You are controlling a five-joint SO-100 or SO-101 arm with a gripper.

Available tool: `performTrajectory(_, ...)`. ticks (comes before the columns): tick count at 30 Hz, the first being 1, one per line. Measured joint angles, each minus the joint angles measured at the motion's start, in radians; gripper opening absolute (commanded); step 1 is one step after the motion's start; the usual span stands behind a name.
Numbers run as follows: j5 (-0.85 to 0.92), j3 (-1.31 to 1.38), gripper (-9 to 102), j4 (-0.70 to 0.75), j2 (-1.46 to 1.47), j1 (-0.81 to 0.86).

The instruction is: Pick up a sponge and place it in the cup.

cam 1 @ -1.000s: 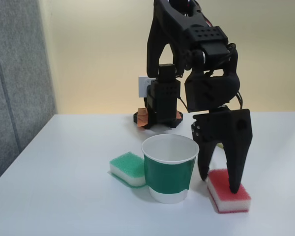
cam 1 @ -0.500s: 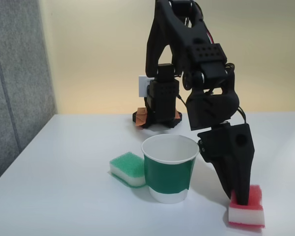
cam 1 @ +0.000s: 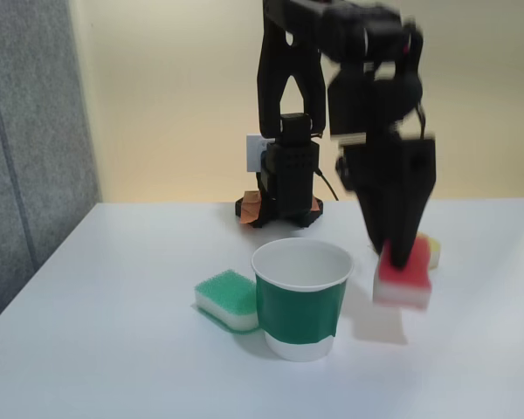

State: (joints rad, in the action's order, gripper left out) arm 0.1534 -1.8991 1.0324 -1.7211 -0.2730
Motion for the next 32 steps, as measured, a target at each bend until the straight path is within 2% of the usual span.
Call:
performTrajectory(5, 0.097, 0.138, 0, 0.175, -0.081, 0.048)
performTrajectory(9, 0.259, 0.219, 0, 0.236, -0.120, 0.141)
performTrajectory(15, 0.537, 0.233, 0, 0.238, -0.146, 0.270)
performTrajectory(21, 0.707, 0.212, 0, 0.178, -0.146, 0.347)
performTrajectory(26, 0.732, 0.149, 0, 0.098, -0.144, 0.379)
performTrajectory(32, 0.721, 0.106, 6, 0.025, -0.141, 0.360)
